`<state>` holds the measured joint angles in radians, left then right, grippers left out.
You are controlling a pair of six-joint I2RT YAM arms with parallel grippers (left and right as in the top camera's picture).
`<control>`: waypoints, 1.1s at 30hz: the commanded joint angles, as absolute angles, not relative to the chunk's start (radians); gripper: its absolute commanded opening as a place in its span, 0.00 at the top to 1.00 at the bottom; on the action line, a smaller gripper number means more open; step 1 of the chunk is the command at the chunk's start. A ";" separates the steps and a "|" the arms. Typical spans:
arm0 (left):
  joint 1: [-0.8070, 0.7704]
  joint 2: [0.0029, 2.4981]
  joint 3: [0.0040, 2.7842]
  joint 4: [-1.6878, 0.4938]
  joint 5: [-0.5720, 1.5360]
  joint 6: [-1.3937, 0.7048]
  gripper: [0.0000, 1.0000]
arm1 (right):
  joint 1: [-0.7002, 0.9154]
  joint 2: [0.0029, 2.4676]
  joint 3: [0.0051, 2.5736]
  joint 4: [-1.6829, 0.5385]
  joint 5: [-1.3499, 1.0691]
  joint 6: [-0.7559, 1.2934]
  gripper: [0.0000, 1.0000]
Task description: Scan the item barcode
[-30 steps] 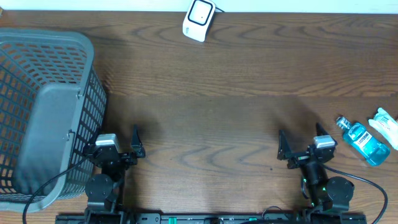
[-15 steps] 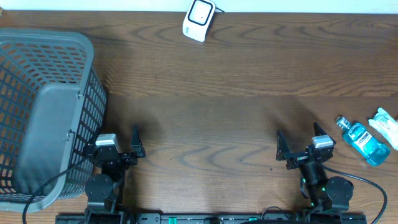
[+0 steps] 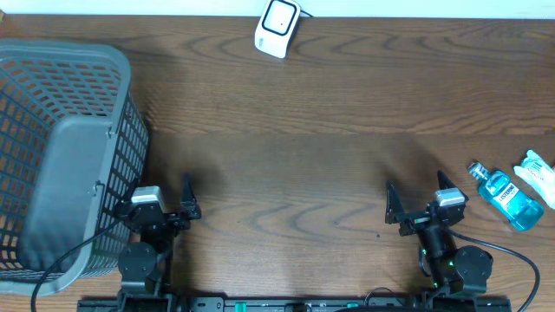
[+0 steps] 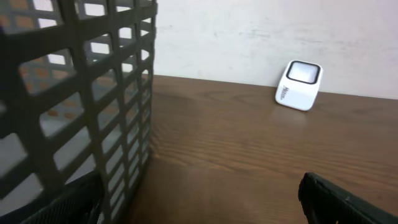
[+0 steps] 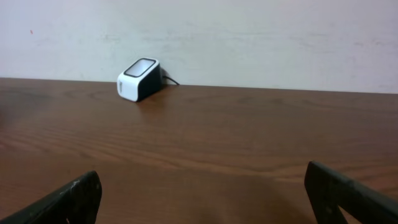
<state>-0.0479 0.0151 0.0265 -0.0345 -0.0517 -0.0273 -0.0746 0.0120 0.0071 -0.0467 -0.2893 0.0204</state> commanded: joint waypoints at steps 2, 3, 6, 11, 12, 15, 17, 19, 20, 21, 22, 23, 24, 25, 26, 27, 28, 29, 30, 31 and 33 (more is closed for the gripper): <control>-0.036 0.008 0.004 -0.067 -0.068 -0.035 0.00 | -0.068 0.006 0.006 -0.051 -0.291 0.018 0.01; -0.036 0.008 0.004 -0.066 -0.068 -0.035 0.00 | -0.068 0.006 0.006 -0.051 -0.291 0.018 0.01; -0.036 0.008 0.004 -0.067 -0.068 -0.035 0.00 | -0.068 0.006 0.006 -0.051 -0.291 0.018 0.01; -0.036 0.001 0.004 -0.066 -0.068 -0.035 0.00 | -0.068 0.006 0.006 -0.051 -0.291 0.018 0.01; -0.036 0.001 0.004 -0.067 -0.068 -0.035 0.00 | -0.068 0.006 0.006 -0.051 -0.291 0.018 0.01; -0.036 0.001 0.004 -0.066 -0.068 -0.035 0.00 | -0.068 0.006 0.006 -0.051 -0.291 0.018 0.01; -0.036 0.001 0.004 -0.066 -0.068 -0.035 0.00 | -0.068 0.006 0.006 -0.051 -0.291 0.018 0.01; -0.036 0.001 0.004 -0.066 -0.068 -0.035 0.00 | -0.068 0.006 0.006 -0.051 -0.285 0.010 0.01; -0.036 0.001 0.004 -0.066 -0.068 -0.035 0.00 | -0.069 0.006 0.006 -0.052 -0.273 -0.008 0.01; -0.036 0.001 0.004 -0.066 -0.068 -0.035 0.00 | -0.071 0.006 0.006 -0.053 -0.260 -0.045 0.01; -0.036 0.001 0.004 -0.066 -0.068 -0.035 0.00 | -0.071 0.006 0.006 -0.052 -0.261 -0.073 0.01; -0.036 0.001 0.004 -0.067 -0.068 -0.035 0.00 | -0.071 0.006 0.006 -0.052 -0.261 -0.073 0.01; -0.036 0.001 0.004 -0.066 -0.068 -0.035 0.00 | -0.071 0.006 0.006 -0.052 -0.261 -0.073 0.01; -0.036 0.001 0.004 -0.066 -0.068 -0.035 0.00 | -0.071 0.006 0.006 -0.052 -0.261 -0.073 0.01; -0.036 0.001 0.004 -0.067 -0.068 -0.035 0.00 | -0.071 0.006 0.006 -0.053 -0.261 -0.073 0.01; -0.036 0.001 0.004 -0.066 -0.068 -0.035 0.00 | -0.071 0.006 0.006 -0.052 -0.260 -0.077 0.01; -0.036 0.001 0.004 -0.066 -0.068 -0.035 0.00 | -0.071 0.006 0.006 -0.052 -0.260 -0.099 0.01; -0.036 0.001 0.004 -0.067 -0.068 -0.035 0.00 | -0.071 0.006 0.006 -0.052 -0.261 -0.106 0.01; -0.036 0.001 0.004 -0.066 -0.068 -0.035 0.00 | -0.071 0.006 0.006 -0.052 -0.260 -0.115 0.01; -0.036 0.001 0.004 -0.067 -0.068 -0.035 0.00 | -0.071 0.006 0.006 -0.052 -0.260 -0.115 0.01; -0.036 0.001 0.004 -0.066 -0.068 -0.035 0.00 | -0.071 0.006 0.006 -0.052 -0.260 -0.115 0.01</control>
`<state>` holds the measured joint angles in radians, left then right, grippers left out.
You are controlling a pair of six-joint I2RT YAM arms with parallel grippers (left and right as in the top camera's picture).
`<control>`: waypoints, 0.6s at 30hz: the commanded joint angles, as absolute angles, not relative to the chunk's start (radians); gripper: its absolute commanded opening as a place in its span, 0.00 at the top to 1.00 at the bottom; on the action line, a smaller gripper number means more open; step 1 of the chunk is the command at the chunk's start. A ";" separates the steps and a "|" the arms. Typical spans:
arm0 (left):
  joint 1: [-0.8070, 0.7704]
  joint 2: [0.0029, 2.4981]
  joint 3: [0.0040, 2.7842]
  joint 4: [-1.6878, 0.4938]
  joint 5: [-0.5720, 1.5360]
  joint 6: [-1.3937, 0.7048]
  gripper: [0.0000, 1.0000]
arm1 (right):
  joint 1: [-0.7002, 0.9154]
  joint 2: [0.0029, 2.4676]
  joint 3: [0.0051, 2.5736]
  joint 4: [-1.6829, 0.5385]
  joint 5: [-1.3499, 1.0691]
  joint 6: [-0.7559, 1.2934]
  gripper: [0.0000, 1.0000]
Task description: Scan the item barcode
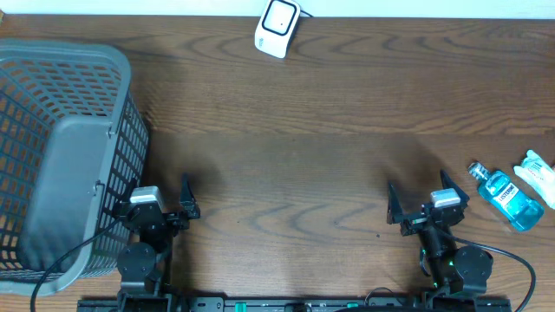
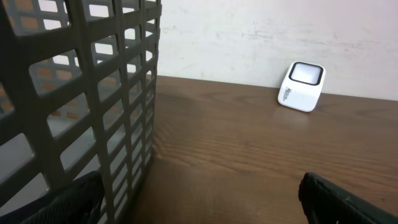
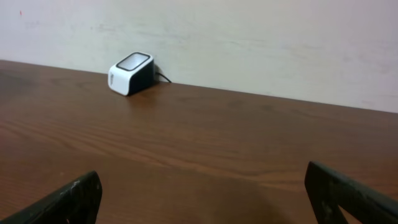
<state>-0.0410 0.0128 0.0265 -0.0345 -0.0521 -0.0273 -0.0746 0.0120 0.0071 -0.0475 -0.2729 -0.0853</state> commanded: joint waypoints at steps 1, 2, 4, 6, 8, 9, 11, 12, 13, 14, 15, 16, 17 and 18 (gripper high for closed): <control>-0.036 0.001 0.004 -0.066 -0.068 -0.035 0.00 | -0.071 0.006 0.006 -0.052 -0.261 -0.113 0.01; -0.036 0.001 0.004 -0.066 -0.068 -0.035 0.00 | -0.071 0.006 0.006 -0.052 -0.263 -0.113 0.01; -0.036 0.001 0.004 -0.066 -0.068 -0.035 0.00 | -0.071 0.006 0.006 -0.052 -0.264 -0.113 0.01; -0.036 0.001 0.004 -0.066 -0.068 -0.035 0.00 | -0.071 0.006 0.006 -0.052 -0.258 -0.117 0.01; -0.036 0.001 0.004 -0.066 -0.068 -0.035 0.00 | -0.071 0.006 0.006 -0.052 -0.234 -0.151 0.01; -0.036 0.001 0.004 -0.066 -0.068 -0.035 0.00 | -0.071 0.006 0.006 -0.052 -0.233 -0.178 0.01; -0.036 0.001 0.004 -0.066 -0.068 -0.035 0.00 | -0.071 0.006 0.006 -0.055 -0.204 -0.250 0.01; -0.036 0.001 0.004 -0.066 -0.068 -0.035 0.00 | -0.071 0.006 0.006 -0.057 -0.186 -0.252 0.01; -0.036 0.001 0.004 -0.066 -0.068 -0.035 0.00 | -0.071 0.006 0.006 -0.057 -0.112 -0.252 0.01; -0.036 0.001 0.004 -0.066 -0.068 -0.035 0.00 | -0.071 0.006 0.006 -0.057 -0.039 -0.252 0.01; -0.036 0.001 0.004 -0.067 -0.068 -0.035 0.00 | -0.071 0.006 0.006 -0.057 0.015 -0.252 0.01; -0.036 0.001 0.004 -0.067 -0.068 -0.035 0.00 | -0.071 0.006 0.006 -0.057 0.056 -0.252 0.01; -0.036 0.001 0.004 -0.066 -0.068 -0.035 0.00 | -0.071 0.006 0.006 -0.056 0.081 -0.252 0.01; -0.036 0.001 0.004 -0.066 -0.068 -0.035 0.00 | -0.071 0.006 0.006 -0.056 0.091 -0.252 0.01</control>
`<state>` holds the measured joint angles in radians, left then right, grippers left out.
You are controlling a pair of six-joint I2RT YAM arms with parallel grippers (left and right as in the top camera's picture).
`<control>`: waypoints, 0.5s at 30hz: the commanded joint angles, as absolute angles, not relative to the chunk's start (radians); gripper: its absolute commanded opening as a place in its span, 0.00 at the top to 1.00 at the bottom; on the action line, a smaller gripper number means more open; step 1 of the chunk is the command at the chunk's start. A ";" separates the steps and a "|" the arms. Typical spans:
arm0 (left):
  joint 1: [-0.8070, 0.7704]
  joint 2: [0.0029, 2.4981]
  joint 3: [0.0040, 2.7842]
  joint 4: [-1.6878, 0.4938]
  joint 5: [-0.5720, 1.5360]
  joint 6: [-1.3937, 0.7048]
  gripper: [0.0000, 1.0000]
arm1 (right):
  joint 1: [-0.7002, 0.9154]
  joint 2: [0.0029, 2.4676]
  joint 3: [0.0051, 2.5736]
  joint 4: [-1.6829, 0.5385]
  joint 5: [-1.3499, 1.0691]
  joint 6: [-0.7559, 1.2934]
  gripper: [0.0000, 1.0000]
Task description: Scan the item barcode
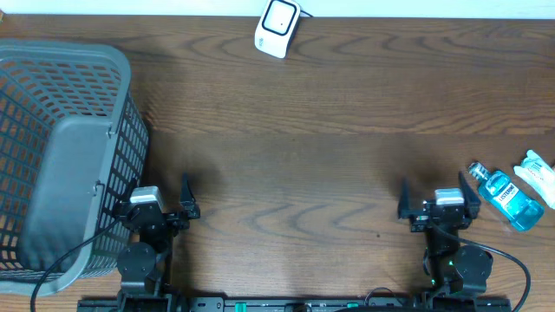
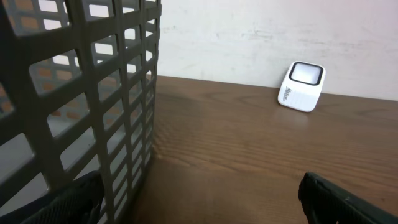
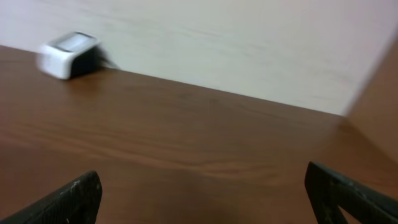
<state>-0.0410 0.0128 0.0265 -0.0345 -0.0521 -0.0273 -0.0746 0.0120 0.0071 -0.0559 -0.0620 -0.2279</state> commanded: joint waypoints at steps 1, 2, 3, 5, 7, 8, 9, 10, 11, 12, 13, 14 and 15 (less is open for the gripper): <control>-0.036 0.001 0.004 -0.067 -0.068 -0.035 0.00 | -0.071 0.006 0.006 -0.056 0.100 -0.252 0.01; -0.036 0.001 0.004 -0.066 -0.068 -0.035 0.00 | -0.071 0.006 0.006 -0.056 0.100 -0.252 0.01; -0.036 0.001 0.004 -0.066 -0.068 -0.035 0.00 | -0.071 0.006 0.006 -0.056 0.103 -0.252 0.01; -0.036 0.001 0.004 -0.066 -0.068 -0.035 0.00 | -0.071 0.006 0.006 -0.056 0.113 -0.252 0.01; -0.036 0.001 0.004 -0.067 -0.068 -0.035 0.00 | -0.071 0.006 0.006 -0.056 0.135 -0.252 0.01; -0.036 0.001 0.004 -0.067 -0.068 -0.035 0.00 | -0.071 0.006 0.006 -0.056 0.153 -0.252 0.01; -0.036 0.001 0.004 -0.066 -0.068 -0.035 0.00 | -0.071 0.006 0.006 -0.056 0.158 -0.252 0.01; -0.036 0.001 0.004 -0.066 -0.068 -0.035 0.00 | -0.071 0.006 0.006 -0.056 0.159 -0.252 0.01; -0.036 0.001 0.004 -0.066 -0.068 -0.035 0.00 | -0.071 0.006 0.006 -0.056 0.159 -0.252 0.01; -0.036 0.001 0.004 -0.066 -0.068 -0.035 0.00 | -0.071 0.006 0.006 -0.056 0.159 -0.251 0.01; -0.036 0.001 0.004 -0.066 -0.068 -0.035 0.00 | -0.071 0.006 0.006 -0.057 0.159 -0.248 0.01; -0.036 0.001 0.004 -0.066 -0.068 -0.035 0.00 | -0.071 0.006 0.006 -0.057 0.158 -0.247 0.01; -0.036 0.001 0.004 -0.067 -0.068 -0.035 0.00 | -0.071 0.006 0.006 -0.057 0.155 -0.248 0.01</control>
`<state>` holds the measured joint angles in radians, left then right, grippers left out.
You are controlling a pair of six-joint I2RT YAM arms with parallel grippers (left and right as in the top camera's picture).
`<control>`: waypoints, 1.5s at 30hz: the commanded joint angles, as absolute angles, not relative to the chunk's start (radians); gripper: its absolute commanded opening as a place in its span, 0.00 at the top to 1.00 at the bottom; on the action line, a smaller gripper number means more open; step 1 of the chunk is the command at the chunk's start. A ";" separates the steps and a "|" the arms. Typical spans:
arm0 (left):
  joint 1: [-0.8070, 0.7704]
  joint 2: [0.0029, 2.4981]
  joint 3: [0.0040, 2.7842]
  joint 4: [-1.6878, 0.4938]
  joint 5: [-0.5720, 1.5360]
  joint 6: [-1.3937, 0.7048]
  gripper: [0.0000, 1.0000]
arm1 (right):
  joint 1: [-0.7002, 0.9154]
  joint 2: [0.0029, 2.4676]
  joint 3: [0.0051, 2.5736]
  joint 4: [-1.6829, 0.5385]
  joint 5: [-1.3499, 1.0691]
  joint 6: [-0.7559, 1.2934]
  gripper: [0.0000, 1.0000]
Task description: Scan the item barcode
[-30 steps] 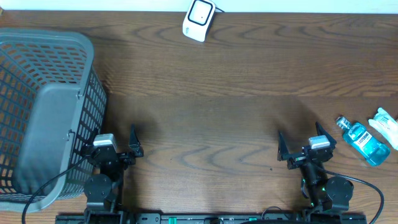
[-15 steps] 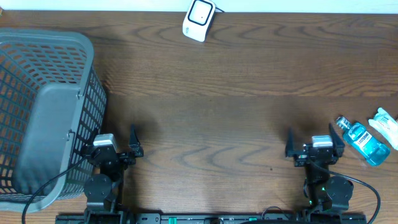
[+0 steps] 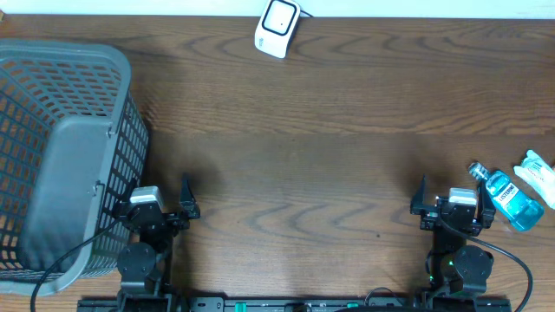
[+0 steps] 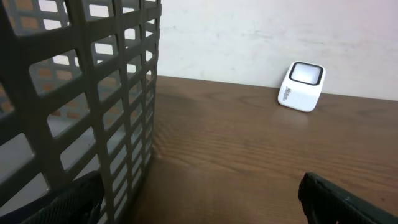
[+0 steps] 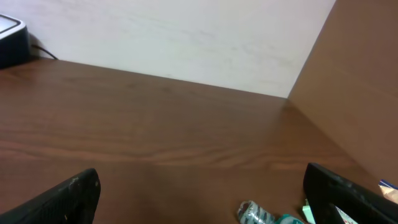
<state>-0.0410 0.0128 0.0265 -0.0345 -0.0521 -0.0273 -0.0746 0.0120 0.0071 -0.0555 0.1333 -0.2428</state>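
A white barcode scanner (image 3: 279, 26) stands at the table's far edge, also seen in the left wrist view (image 4: 301, 86) and at the left edge of the right wrist view (image 5: 11, 41). A blue mouthwash bottle (image 3: 505, 196) lies at the right; its cap end (image 5: 252, 213) shows low between my right fingers. My right gripper (image 3: 451, 198) (image 5: 205, 208) is open and empty, just left of the bottle. My left gripper (image 3: 161, 201) (image 4: 199, 208) is open and empty beside the basket.
A grey plastic basket (image 3: 52, 61) fills the left side, and its mesh wall (image 4: 93, 93) is close to my left finger. A white tube (image 3: 538, 173) lies right of the bottle. A brown board (image 5: 360, 81) stands at the table's right edge.
My right gripper has turned and shifted further right. The bottle's cap has come into its wrist view and the scanner has slid to the left edge. The left arm is unchanged.
Both grippers stood open at the front, the right one facing the scanner. The right wrist then faced a little more to the right, then still more, with its view blurred. Now it stands next to the bottle. The left gripper shifted only slightly, early on.
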 commanded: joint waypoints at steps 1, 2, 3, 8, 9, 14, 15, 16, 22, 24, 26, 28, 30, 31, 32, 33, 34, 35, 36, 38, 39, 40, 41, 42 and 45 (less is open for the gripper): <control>-0.036 0.001 0.004 -0.066 -0.068 -0.035 0.00 | -0.071 0.006 0.006 -0.057 0.155 -0.248 0.01; -0.036 0.001 0.004 -0.066 -0.068 -0.035 0.00 | -0.071 0.006 0.006 -0.057 0.155 -0.248 0.01; -0.036 0.001 0.004 -0.066 -0.068 -0.036 0.00 | -0.071 0.006 0.006 -0.057 0.155 -0.248 0.01; -0.036 0.001 0.004 -0.066 -0.068 -0.035 0.00 | -0.071 0.006 0.006 -0.057 0.155 -0.248 0.01; -0.036 0.001 0.004 -0.066 -0.068 -0.035 0.00 | -0.071 0.006 0.006 -0.057 0.155 -0.248 0.01; -0.036 0.001 0.004 -0.066 -0.068 -0.035 0.00 | -0.035 0.006 0.006 -0.057 0.155 -0.248 0.01; -0.036 0.001 0.004 -0.066 -0.068 -0.035 0.00 | -0.028 0.006 0.006 -0.057 0.155 -0.248 0.01; -0.036 0.001 0.004 -0.066 -0.068 -0.035 0.00 | -0.021 0.006 0.006 -0.057 0.155 -0.248 0.01; -0.036 0.001 0.004 -0.066 -0.068 -0.035 0.00 | 0.027 0.006 0.006 -0.057 0.155 -0.248 0.01; -0.036 0.001 0.004 -0.066 -0.068 -0.035 0.00 | 0.036 0.006 0.006 -0.057 0.155 -0.248 0.01; -0.036 0.001 0.004 -0.067 -0.068 -0.035 0.00 | 0.041 0.006 0.006 -0.057 0.154 -0.248 0.01; -0.036 0.001 0.004 -0.066 -0.068 -0.035 0.00 | 0.041 0.006 0.006 -0.057 0.155 -0.248 0.01; -0.036 0.001 0.004 -0.066 -0.068 -0.035 0.00 | 0.041 0.006 0.006 -0.057 0.155 -0.248 0.01; -0.036 0.001 0.004 -0.066 -0.068 -0.035 0.00 | 0.041 0.006 0.006 -0.057 0.155 -0.248 0.01; -0.036 0.001 0.004 -0.066 -0.068 -0.035 0.00 | 0.041 0.006 0.006 -0.057 0.155 -0.248 0.01; -0.036 0.001 0.004 -0.067 -0.068 -0.035 0.00 | 0.041 0.006 0.006 -0.057 0.155 -0.248 0.01; -0.036 0.001 0.004 -0.066 -0.068 -0.035 0.00 | 0.041 0.006 0.006 -0.057 0.155 -0.248 0.01; -0.036 0.001 0.004 -0.067 -0.068 -0.035 0.00 | 0.041 0.006 0.006 -0.057 0.154 -0.248 0.01; -0.036 0.001 0.004 -0.066 -0.068 -0.035 0.00 | 0.041 0.006 0.006 -0.056 0.150 -0.248 0.01; -0.036 0.001 0.004 -0.066 -0.068 -0.035 0.00 | 0.041 0.006 0.006 -0.057 0.148 -0.248 0.01; -0.036 0.001 0.004 -0.067 -0.068 -0.035 0.00 | 0.041 0.006 0.006 -0.057 0.147 -0.247 0.01; -0.036 0.001 0.004 -0.066 -0.068 -0.035 0.00 | 0.041 0.006 0.006 -0.057 0.147 -0.236 0.01; -0.036 0.001 0.004 -0.066 -0.068 -0.035 0.00 | 0.041 0.006 0.006 -0.057 0.147 -0.202 0.01; -0.036 0.001 0.004 -0.066 -0.068 -0.035 0.00 | 0.041 0.006 0.006 -0.057 0.147 -0.186 0.01; -0.036 0.001 0.004 -0.066 -0.068 -0.035 0.00 | 0.041 0.006 0.006 -0.057 0.148 -0.139 0.01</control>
